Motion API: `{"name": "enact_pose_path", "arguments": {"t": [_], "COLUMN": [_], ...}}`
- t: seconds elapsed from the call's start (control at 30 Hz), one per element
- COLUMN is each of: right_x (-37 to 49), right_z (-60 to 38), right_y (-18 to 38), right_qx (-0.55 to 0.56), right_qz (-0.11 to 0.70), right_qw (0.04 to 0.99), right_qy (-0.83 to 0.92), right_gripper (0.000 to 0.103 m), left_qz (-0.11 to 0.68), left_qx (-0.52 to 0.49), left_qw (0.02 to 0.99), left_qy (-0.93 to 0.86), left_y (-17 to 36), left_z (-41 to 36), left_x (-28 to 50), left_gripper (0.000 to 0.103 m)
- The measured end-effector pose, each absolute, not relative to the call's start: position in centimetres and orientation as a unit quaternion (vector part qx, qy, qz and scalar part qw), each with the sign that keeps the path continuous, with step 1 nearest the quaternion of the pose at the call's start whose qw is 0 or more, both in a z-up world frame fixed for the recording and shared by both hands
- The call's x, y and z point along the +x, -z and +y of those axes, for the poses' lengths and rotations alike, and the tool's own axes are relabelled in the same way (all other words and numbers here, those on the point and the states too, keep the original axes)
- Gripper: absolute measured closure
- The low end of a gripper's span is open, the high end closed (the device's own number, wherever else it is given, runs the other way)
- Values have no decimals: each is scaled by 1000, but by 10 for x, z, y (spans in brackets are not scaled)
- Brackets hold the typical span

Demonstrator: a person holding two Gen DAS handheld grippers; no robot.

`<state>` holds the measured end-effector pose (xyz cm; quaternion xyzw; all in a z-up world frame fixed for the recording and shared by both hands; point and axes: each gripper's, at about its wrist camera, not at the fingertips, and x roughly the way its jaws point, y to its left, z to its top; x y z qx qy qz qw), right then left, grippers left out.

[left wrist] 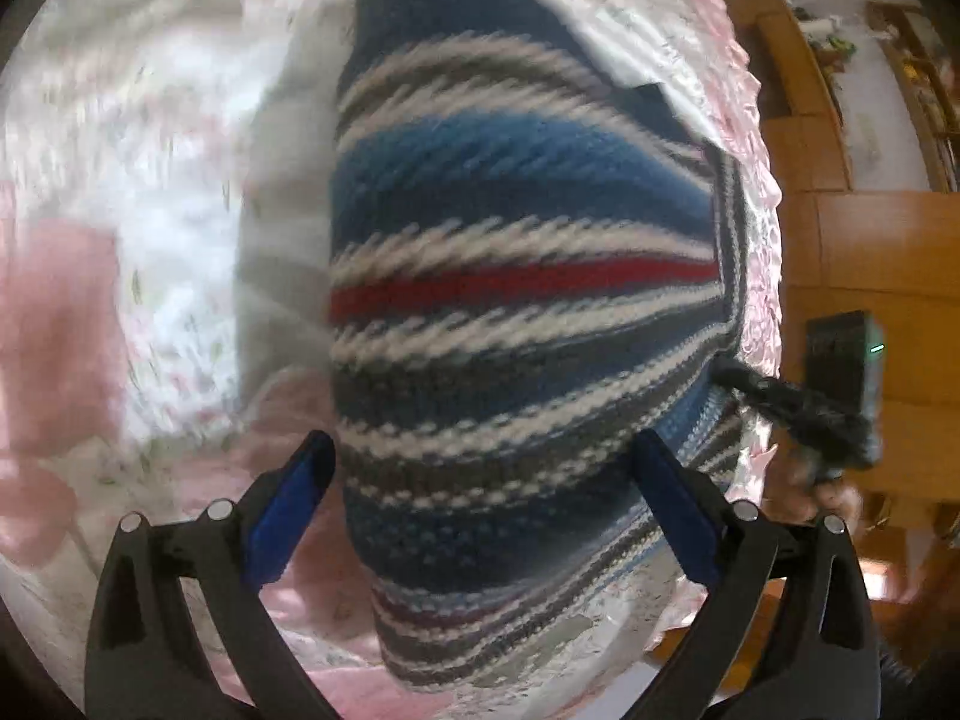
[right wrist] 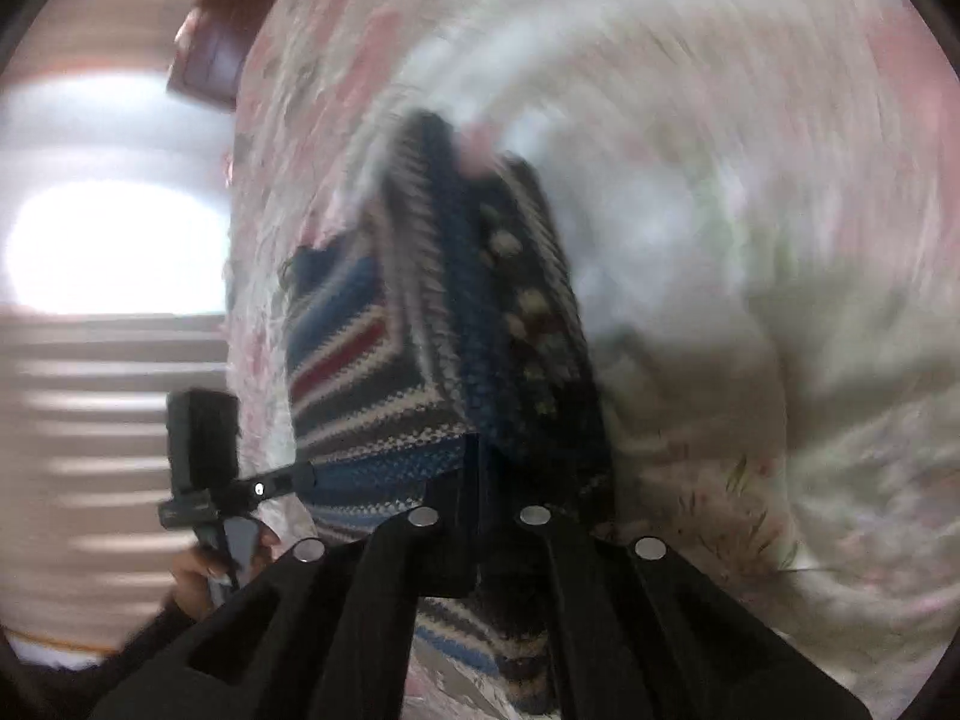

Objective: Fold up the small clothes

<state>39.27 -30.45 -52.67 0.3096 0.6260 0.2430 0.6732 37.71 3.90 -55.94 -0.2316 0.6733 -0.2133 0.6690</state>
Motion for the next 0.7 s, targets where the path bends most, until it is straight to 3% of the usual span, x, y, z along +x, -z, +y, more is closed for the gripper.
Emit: {"name": "enact_pose_path", "arguments": {"t": [0.03,0.1,0.23,0.27,0.33,0.37,0.43,0.47,0.5,0.53,0.57,0.7], "right_x": [400,423,468,477,484,481,474,469,465,456,449,430], "right_z": [-298,-290,-261,-262,-272,-281,-299,-304,-303,-308,-310,-306], "right_y": [519,499,512,526,552,557,551,540,533,523,519,535], "right_qx": [307,303,301,298,297,304,322,319,315,300,292,304], "right_qz": [616,593,604,618,642,644,637,629,622,621,619,651], "right_qw": [681,702,688,682,672,668,669,677,682,689,695,653], "right_qy": [-251,-254,-265,-253,-219,-215,-208,-212,-221,-220,-220,-240], "right_gripper": [93,68,58,62,98,103,103,86,40,15,5,4], "left_qz": [663,646,653,658,664,663,647,625,611,597,587,567], "left_qx": [-228,-220,-186,-180,-169,-166,-129,-83,-58,-42,-39,-17], "left_qw": [678,694,704,700,695,698,724,752,765,776,782,798], "left_qy": [219,229,208,210,216,214,200,193,194,199,205,202], "left_y": [552,540,544,547,551,551,537,522,515,506,501,487], "left_z": [39,44,43,42,37,36,30,24,28,27,29,28], "left_x": [380,390,411,414,413,412,411,405,401,396,393,384], "left_gripper": [5,5,5,5,5,5,6,5,5,5,5,5]}}
